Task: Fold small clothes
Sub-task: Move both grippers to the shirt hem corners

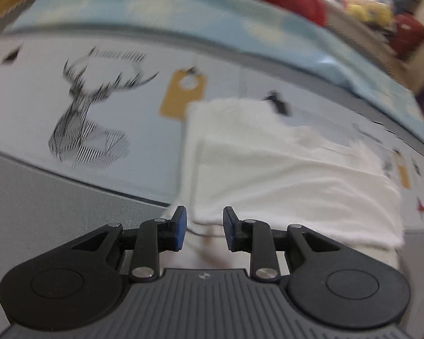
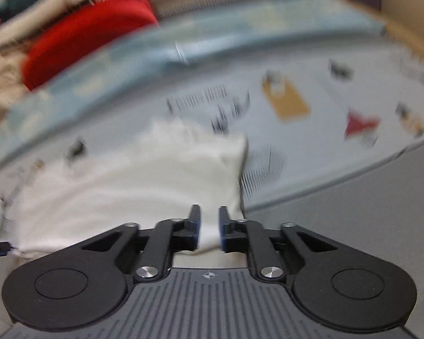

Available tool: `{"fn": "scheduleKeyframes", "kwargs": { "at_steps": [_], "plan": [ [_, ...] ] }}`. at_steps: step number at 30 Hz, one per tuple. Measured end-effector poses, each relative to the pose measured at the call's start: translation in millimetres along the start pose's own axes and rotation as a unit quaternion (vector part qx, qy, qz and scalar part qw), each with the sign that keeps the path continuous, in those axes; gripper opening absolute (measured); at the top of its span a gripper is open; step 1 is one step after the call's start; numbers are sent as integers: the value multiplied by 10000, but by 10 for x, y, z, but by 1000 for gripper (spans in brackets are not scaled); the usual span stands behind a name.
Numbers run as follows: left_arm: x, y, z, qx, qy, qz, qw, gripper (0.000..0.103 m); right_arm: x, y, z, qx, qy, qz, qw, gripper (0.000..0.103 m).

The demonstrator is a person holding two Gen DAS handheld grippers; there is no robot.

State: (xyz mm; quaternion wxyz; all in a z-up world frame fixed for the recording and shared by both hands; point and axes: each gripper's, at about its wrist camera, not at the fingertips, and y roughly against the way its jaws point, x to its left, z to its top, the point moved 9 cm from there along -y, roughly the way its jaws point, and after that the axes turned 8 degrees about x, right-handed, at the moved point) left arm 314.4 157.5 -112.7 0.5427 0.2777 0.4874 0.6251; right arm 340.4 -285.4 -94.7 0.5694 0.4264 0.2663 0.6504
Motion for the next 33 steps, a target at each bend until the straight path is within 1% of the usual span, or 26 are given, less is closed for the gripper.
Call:
{"fn": "scheduleKeyframes", "kwargs": {
  "at_steps": [2,4,6,8,9,11,13,14,15,16,17,18,19,21,22,23,25,27,30,32,33],
  "plan": [
    [-78,290,-65,-189,-232,17,9996,31,76,483,-42,-369,57,67,9993,23],
    [-128,596,-176,-403,-519,35,9978,31,116,853,-120,-570,109,186,9981,23],
    [-127,887,-373,-598,-777,-76,9951,32,113,1157,-266,-723,102,275,9970,23],
    [-80,1151,-697,-749,-921,-282,9925,32,65,1411,-488,-858,52,373,9956,23],
    [-36,1211,-841,-790,-959,-354,9916,32,25,1516,-635,-910,-3,409,9950,23],
    [66,1264,-1193,-840,-1030,-407,9903,32,-61,1596,-923,-890,-45,432,9951,23],
    [217,1198,-1511,-775,-991,-369,9914,32,-150,1585,-1231,-754,-160,353,9964,23],
    [315,1109,-1702,-667,-873,-361,9933,31,-197,1556,-1393,-665,-219,354,9969,23],
    [405,1030,-1816,-425,-677,-294,9964,29,-227,1529,-1542,-576,-249,343,9974,23],
    [450,995,-1890,-236,-547,-329,9977,28,-264,1492,-1661,-466,-297,273,9981,23],
    [463,1022,-1933,-331,-475,-510,9970,28,-290,1466,-1747,-400,-340,231,9984,23],
    [491,1004,-1991,-312,-445,-624,9966,28,-309,1449,-1813,-389,-358,253,9983,23],
    [523,936,-2082,-130,-445,-603,9971,28,-324,1405,-1881,-319,-347,255,9986,23],
    [620,789,-2240,181,-458,-298,9983,28,-379,1258,-2016,-45,-358,114,9993,23],
    [665,734,-2309,300,-460,-214,9983,28,-400,1168,-2079,130,-381,50,9992,23],
    [696,678,-2384,436,-452,-216,9978,29,-410,1100,-2132,301,-387,32,9988,23],
    [773,621,-2466,592,-379,-209,9973,29,-416,981,-2222,545,-302,-36,9981,23],
    [829,554,-2503,688,-269,-165,9971,30,-443,902,-2299,711,-248,-248,9969,24],
    [892,511,-2511,757,-138,-129,9970,31,-492,789,-2401,942,-415,-345,9941,28],
    [900,492,-2504,770,-87,-65,9970,33,-523,724,-2442,1058,-463,-400,9925,33],
    [896,467,-2501,799,-72,-54,9968,33,-532,697,-2466,1106,-458,-445,9918,34]
  ]
}}
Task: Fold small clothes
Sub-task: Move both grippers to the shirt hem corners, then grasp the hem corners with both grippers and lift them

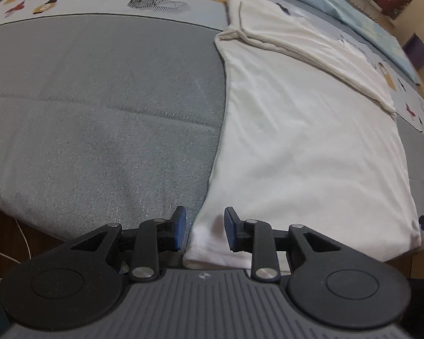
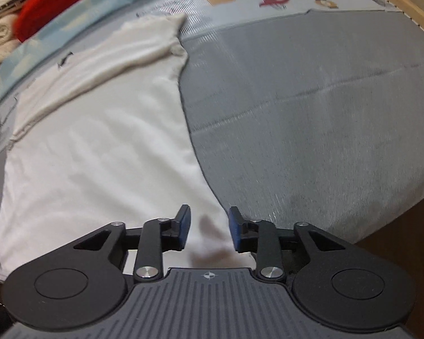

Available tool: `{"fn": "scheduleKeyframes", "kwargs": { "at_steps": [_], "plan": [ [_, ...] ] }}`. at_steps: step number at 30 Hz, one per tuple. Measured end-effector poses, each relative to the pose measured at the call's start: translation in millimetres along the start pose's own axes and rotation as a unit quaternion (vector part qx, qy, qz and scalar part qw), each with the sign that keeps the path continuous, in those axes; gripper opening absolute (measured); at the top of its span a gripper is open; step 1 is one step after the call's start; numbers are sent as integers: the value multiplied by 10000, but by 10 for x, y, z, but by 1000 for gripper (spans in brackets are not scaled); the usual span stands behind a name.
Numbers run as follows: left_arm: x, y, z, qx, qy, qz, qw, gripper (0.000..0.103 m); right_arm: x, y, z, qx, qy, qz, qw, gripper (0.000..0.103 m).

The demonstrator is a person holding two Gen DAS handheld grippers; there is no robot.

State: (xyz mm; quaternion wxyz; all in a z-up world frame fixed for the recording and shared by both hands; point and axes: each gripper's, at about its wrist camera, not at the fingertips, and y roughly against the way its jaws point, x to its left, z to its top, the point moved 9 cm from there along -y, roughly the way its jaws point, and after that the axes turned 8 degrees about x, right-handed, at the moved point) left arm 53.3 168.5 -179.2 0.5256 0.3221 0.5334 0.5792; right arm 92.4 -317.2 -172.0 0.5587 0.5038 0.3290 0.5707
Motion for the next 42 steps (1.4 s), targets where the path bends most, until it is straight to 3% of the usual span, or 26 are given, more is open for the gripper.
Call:
{"fn": "scheduleKeyframes", "kwargs": {
  "at_steps": [6,12,13,16,18,20,21,23,25,28,34,36,37,42],
  "plan": [
    [11,-167,-79,332,-29,207,9992,33,-89,-106,-39,231,-14,-127,9997,36],
    [-19,-190,-122,312,-86,218,9992,32,-99,-175,-87,417,10,-165,9990,37],
    [-30,-193,-135,324,-115,202,9992,29,-84,-181,-99,442,89,-191,9988,37],
    [-70,-169,-174,322,-215,208,9990,8,-55,-184,-129,473,261,-254,9982,37],
    [-90,-145,-184,269,-242,170,9992,8,-47,-174,-138,503,248,-183,9983,35],
    [-93,-140,-199,251,-249,173,9992,8,-39,-160,-135,522,228,-114,9983,9],
    [-81,-143,-207,276,-223,198,9992,9,-47,-154,-134,512,222,-124,9984,8],
    [-48,-160,-222,334,-92,205,9992,17,-58,-145,-136,504,177,-104,9985,8],
    [-56,-177,-231,368,-87,194,9991,17,-67,-150,-137,505,162,-151,9985,10],
    [-74,-192,-232,339,-214,271,9988,17,-74,-174,-153,539,196,-236,9981,17],
    [-116,-201,-235,285,-363,283,9985,9,-26,-168,-188,564,425,-288,9971,17],
    [-136,-188,-242,256,-412,294,9984,8,-23,-160,-195,570,452,-283,9970,15],
    [-146,-176,-245,232,-436,295,9983,7,-14,-154,-193,553,456,-285,9970,7],
    [-177,-24,-231,35,-393,103,9992,7,7,-62,-148,398,343,-115,9985,6]
  ]
}}
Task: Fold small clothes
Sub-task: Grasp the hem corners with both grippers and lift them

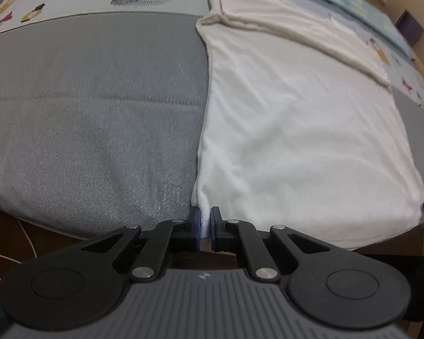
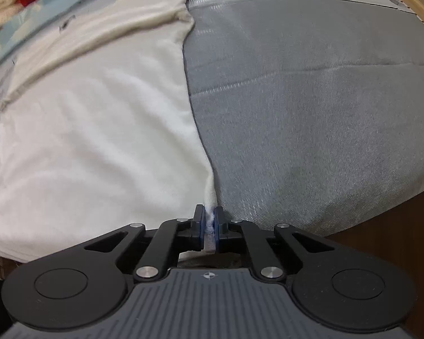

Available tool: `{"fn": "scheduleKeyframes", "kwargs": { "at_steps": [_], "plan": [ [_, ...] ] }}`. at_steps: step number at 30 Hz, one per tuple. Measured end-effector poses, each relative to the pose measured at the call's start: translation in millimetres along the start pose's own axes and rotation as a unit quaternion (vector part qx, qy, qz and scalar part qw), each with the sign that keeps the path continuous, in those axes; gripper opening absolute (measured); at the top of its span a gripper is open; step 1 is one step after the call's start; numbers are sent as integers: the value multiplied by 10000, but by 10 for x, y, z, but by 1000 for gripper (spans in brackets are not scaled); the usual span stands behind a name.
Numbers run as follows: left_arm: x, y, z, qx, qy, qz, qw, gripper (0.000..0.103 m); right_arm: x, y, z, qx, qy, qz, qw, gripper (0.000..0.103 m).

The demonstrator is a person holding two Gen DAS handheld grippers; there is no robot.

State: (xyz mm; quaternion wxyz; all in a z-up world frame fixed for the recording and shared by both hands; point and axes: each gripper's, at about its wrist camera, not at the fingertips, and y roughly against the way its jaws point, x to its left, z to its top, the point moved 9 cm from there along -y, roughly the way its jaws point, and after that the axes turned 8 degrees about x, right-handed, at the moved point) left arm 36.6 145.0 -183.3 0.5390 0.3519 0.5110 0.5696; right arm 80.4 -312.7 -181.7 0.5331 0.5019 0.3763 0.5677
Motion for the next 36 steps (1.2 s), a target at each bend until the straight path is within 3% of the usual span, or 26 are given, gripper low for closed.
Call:
{"fn": "scheduleKeyframes", "kwargs": {
  "at_steps": [10,12,14,17,24,28,33,36],
  "plan": [
    [1,-154,-39,300,24,168,9994,9,-17,-143,-43,257,0,-195,9995,19],
    [-7,-150,-40,283,10,161,9995,9,-6,-147,-44,253,51,-206,9995,18],
    [-27,-120,-37,205,-27,149,9997,7,9,-135,-41,223,107,-190,9995,7],
    [-40,-25,-10,18,-84,104,9999,7,41,-35,10,-11,116,-26,9999,6],
    [-162,537,113,-525,-441,-201,9974,6,52,691,268,-1021,-216,869,9907,5],
    [-201,976,125,-822,-683,-342,9937,6,16,1125,352,-1423,-169,1099,9836,5],
    [-262,1596,-69,-1143,-1050,-518,9865,6,-119,1615,285,-1704,-120,1290,9768,5],
    [-193,1988,-296,-1255,-1115,-855,9821,6,-195,1893,85,-1737,26,1376,9751,5]
  ]
}}
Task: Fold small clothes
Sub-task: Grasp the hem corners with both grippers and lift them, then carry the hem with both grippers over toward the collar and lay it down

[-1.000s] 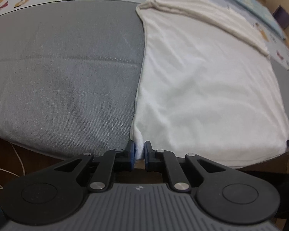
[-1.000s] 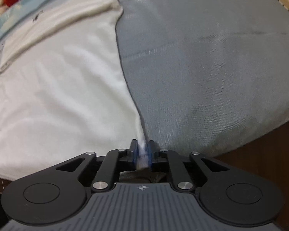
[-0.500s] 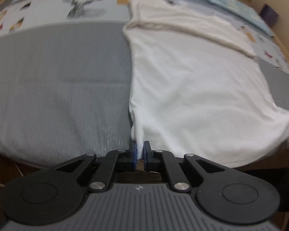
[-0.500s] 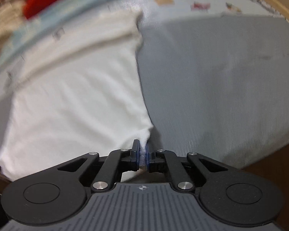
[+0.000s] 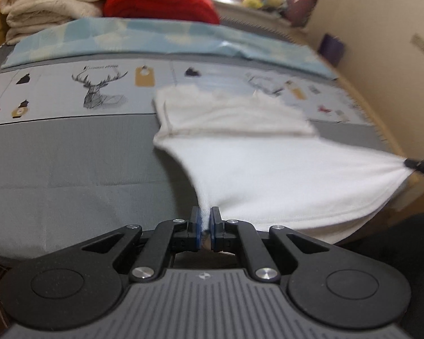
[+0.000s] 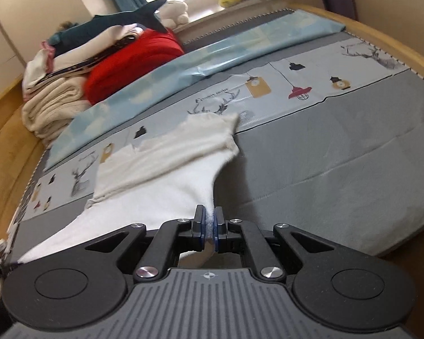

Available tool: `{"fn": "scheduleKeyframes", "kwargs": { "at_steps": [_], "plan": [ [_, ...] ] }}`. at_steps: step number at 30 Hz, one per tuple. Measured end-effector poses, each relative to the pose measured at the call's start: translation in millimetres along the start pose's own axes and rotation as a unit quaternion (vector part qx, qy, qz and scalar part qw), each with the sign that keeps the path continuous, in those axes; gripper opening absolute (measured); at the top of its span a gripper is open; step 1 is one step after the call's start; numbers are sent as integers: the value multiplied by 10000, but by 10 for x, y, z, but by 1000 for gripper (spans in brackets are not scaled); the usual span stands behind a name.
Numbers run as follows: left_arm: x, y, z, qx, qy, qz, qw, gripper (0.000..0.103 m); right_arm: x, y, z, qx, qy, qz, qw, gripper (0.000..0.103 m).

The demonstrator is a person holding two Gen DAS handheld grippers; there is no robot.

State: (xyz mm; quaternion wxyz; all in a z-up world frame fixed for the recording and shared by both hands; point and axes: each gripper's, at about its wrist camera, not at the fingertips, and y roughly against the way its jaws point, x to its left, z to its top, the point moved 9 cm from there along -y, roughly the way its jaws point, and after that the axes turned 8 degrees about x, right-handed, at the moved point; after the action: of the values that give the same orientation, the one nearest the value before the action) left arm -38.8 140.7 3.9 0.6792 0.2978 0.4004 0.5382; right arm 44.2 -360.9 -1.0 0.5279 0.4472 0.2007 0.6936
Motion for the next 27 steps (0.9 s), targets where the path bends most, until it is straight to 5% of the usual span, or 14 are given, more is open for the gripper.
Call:
{"fn": "scheduleKeyframes", "kwargs": {
  "at_steps": [5,9,13,20,24,27],
  "plan": [
    [2,398,-197,-61,3,-356,9993,6,-20,541,-297,66,53,153,9998,5],
    [41,187,-16,-69,-14,-320,9995,6,-65,613,-307,35,-222,286,9993,5],
    [255,-486,472,-16,4,-6,10000,6,-128,157,-10,82,-165,71,9998,5],
    [807,-1887,1163,376,582,377,9969,7,-286,-1211,699,371,-182,-509,9978,5],
    [1027,-2077,1193,389,1011,382,9934,8,-442,-1814,806,394,-442,-856,9946,8],
    [1108,-1993,1226,289,1172,294,9923,21,-550,-1913,770,509,-631,-873,9929,9]
  ]
}}
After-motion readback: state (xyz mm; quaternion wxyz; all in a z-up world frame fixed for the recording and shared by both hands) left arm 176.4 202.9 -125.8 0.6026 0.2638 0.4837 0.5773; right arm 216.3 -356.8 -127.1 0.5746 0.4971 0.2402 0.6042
